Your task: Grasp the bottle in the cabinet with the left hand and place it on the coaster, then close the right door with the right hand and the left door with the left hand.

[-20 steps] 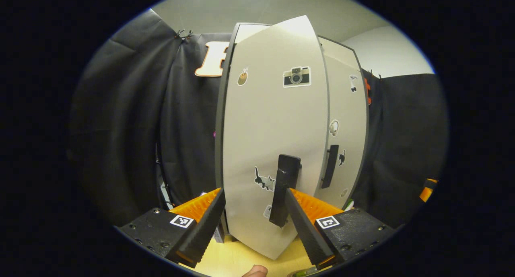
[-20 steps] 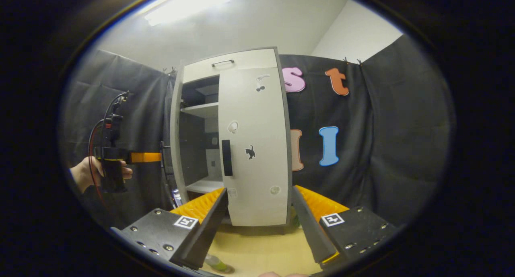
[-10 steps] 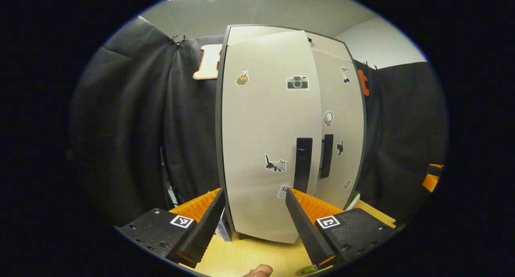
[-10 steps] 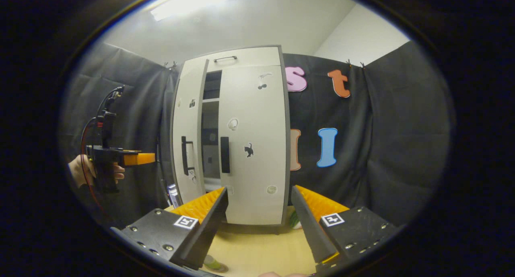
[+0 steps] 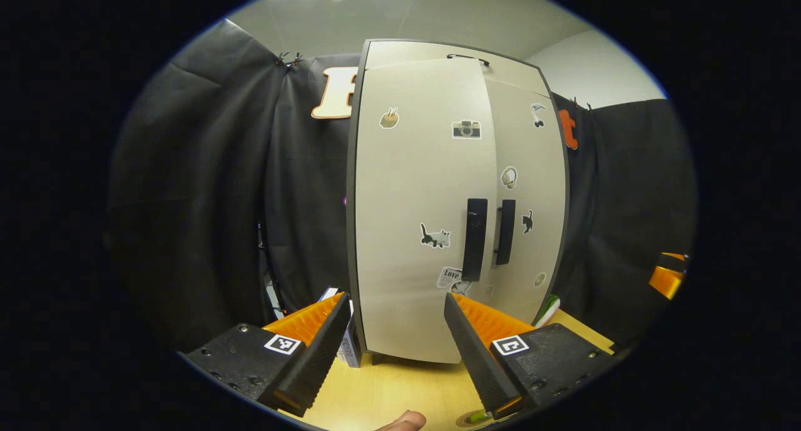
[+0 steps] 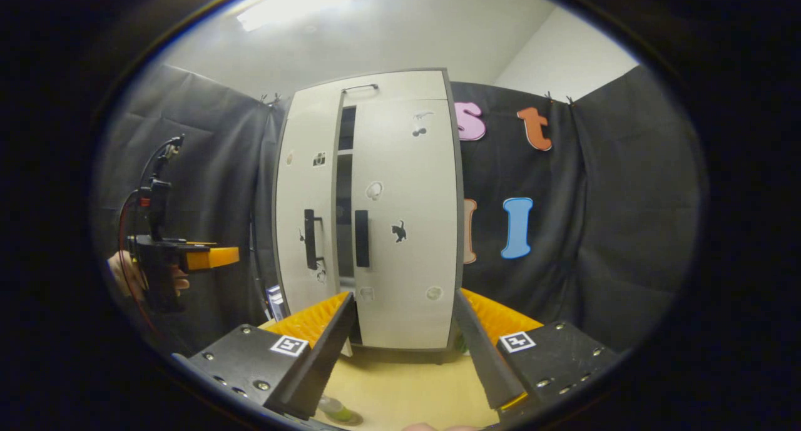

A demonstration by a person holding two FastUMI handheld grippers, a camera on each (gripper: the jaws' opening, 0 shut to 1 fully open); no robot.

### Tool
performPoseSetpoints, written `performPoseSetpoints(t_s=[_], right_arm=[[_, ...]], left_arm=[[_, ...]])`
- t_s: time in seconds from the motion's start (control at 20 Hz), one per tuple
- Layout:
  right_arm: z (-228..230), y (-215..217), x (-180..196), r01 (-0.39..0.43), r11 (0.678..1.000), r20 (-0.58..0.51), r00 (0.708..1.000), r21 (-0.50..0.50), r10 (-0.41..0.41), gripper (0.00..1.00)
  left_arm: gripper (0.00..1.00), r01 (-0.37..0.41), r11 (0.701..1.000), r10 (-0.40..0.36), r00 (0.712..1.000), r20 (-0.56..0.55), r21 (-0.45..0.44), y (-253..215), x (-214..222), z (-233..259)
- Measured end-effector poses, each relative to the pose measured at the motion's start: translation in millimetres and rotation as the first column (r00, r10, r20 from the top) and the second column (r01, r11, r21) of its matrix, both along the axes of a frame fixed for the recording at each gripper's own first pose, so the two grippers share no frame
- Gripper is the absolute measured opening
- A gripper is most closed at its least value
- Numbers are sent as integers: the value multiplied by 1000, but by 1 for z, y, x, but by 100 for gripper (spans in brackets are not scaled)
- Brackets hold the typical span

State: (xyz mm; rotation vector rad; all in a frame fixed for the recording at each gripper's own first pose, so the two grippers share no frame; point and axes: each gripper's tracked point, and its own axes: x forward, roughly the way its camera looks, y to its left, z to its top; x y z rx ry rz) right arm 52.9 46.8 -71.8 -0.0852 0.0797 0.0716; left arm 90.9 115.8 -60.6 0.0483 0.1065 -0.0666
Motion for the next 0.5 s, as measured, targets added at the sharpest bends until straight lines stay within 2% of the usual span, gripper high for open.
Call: performPoseSetpoints(t_s=[0.05,0.15,0.2,0.4,0.45,0.5], right_arm=[[-1,1,0,4,1000,-6,1000,-2,-4,95],[3,2,-1,10,1000,2,1000,-18,-10,92],[6,2,-1,15,1000,12,1000,-24,-15,95],[20,-3,-6,39,999,48,998,6,-39,95],[25,-3,-8,44,999,55,997,9,-44,95],[30,-4,-9,48,999,67,997,5,-48,95]], left_arm=[[95,2,1000,-2,1000,-4,-7,-4,-5,-2],[95,-1,1000,1,1000,10,-8,-11,-12,-1],[95,-7,1000,7,1000,23,-3,-13,-15,1],[96,-13,1000,13,998,56,16,-30,-17,4],[94,-17,1000,16,999,52,16,-34,-16,2],[96,-12,1000,11,999,45,13,-41,-16,-1]])
